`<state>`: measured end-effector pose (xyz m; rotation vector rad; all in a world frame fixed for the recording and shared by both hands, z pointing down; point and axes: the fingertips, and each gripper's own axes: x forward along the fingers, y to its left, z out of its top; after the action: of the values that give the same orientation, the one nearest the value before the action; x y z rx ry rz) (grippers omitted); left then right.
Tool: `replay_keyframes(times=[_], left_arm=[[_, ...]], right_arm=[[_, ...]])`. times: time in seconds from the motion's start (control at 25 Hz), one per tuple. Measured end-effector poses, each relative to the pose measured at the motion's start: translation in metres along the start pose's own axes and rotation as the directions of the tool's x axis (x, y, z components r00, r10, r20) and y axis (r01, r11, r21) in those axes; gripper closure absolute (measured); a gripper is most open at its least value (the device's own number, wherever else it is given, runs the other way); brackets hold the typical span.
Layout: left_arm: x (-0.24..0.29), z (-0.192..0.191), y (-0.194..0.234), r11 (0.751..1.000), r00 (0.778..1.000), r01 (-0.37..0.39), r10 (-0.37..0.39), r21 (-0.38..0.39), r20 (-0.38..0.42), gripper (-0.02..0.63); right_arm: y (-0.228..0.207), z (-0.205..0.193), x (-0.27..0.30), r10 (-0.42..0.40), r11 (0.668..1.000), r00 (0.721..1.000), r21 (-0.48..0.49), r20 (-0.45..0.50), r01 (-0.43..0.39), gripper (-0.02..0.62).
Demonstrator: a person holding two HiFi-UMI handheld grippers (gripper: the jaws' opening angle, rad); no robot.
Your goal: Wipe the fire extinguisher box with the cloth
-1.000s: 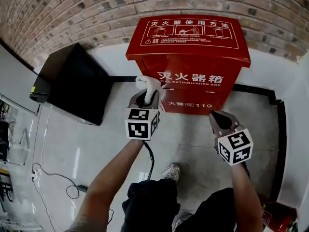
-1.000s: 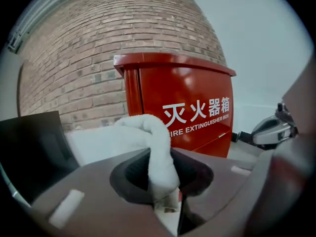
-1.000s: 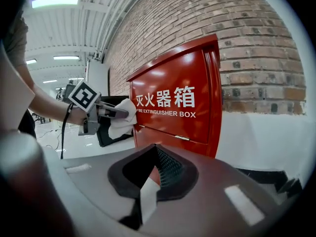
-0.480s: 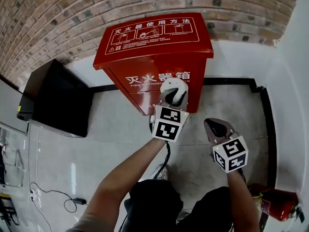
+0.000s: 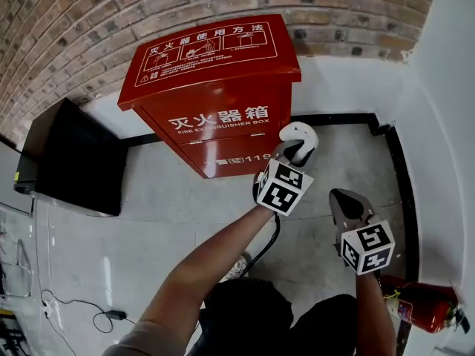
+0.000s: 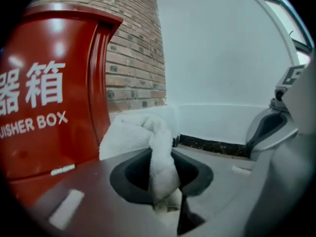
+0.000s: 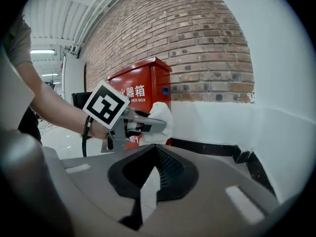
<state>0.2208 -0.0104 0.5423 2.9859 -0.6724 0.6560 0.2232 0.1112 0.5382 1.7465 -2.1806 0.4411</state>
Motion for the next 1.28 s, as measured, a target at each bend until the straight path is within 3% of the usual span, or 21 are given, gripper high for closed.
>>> replay_keyframes(times=[0.2, 0.32, 0.4, 0.48, 0.64, 0.68, 0.72, 0.88, 1.04, 1.28], left_arm=[[-0.051, -0.074, 0.009, 0.999, 0.999, -0.006, 0.004, -0.054, -0.049, 0.517], [-0.101, -0.113, 0.051, 0.99, 0.992, -0.111, 0.105, -0.084, -0.068, 0.517], [-0.136, -0.132, 0.086, 0.97, 0.975, -0.215, 0.206, -0.116, -0.082, 0.517], [-0.17, -0.151, 0.122, 0.927, 0.937, -0.344, 0.33, -0.149, -0.109, 0.517], [-0.222, -0.188, 0.198, 0.762, 0.797, -0.603, 0.569, -0.235, -0.202, 0.515], [-0.225, -0.193, 0.21, 0.738, 0.778, -0.628, 0.591, -0.248, -0.211, 0.516], [-0.225, -0.195, 0.218, 0.729, 0.77, -0.637, 0.601, -0.248, -0.212, 0.515], [-0.197, -0.187, 0.219, 0.763, 0.792, -0.61, 0.582, -0.214, -0.186, 0.515], [-0.163, -0.174, 0.195, 0.776, 0.812, -0.583, 0.558, -0.238, -0.17, 0.515], [-0.083, -0.151, 0.129, 0.863, 0.902, -0.432, 0.416, -0.262, -0.115, 0.515]], right_arm=[[0.014, -0.007, 0.014, 0.04, 0.998, 0.999, -0.037, -0.031, -0.041, 0.571], [0.025, -0.008, 0.03, 0.073, 0.996, 0.996, -0.055, -0.047, -0.075, 0.571], [0.037, -0.006, 0.042, 0.102, 0.993, 0.994, -0.057, -0.05, -0.105, 0.571], [0.052, -0.001, 0.055, 0.137, 0.988, 0.989, -0.067, -0.049, -0.14, 0.571], [0.073, 0.004, 0.075, 0.182, 0.98, 0.982, -0.07, -0.044, -0.185, 0.571], [0.073, 0.004, 0.079, 0.182, 0.981, 0.983, -0.058, -0.04, -0.184, 0.571], [0.07, 0.004, 0.083, 0.176, 0.983, 0.984, -0.044, -0.037, -0.178, 0.571], [0.056, 0.009, 0.091, 0.141, 0.99, 0.99, -0.021, -0.02, -0.141, 0.571], [0.055, 0.008, 0.083, 0.138, 0.99, 0.99, -0.016, -0.009, -0.138, 0.571], [0.04, -0.005, 0.058, 0.088, 0.996, 0.996, -0.003, -0.024, -0.088, 0.571]])
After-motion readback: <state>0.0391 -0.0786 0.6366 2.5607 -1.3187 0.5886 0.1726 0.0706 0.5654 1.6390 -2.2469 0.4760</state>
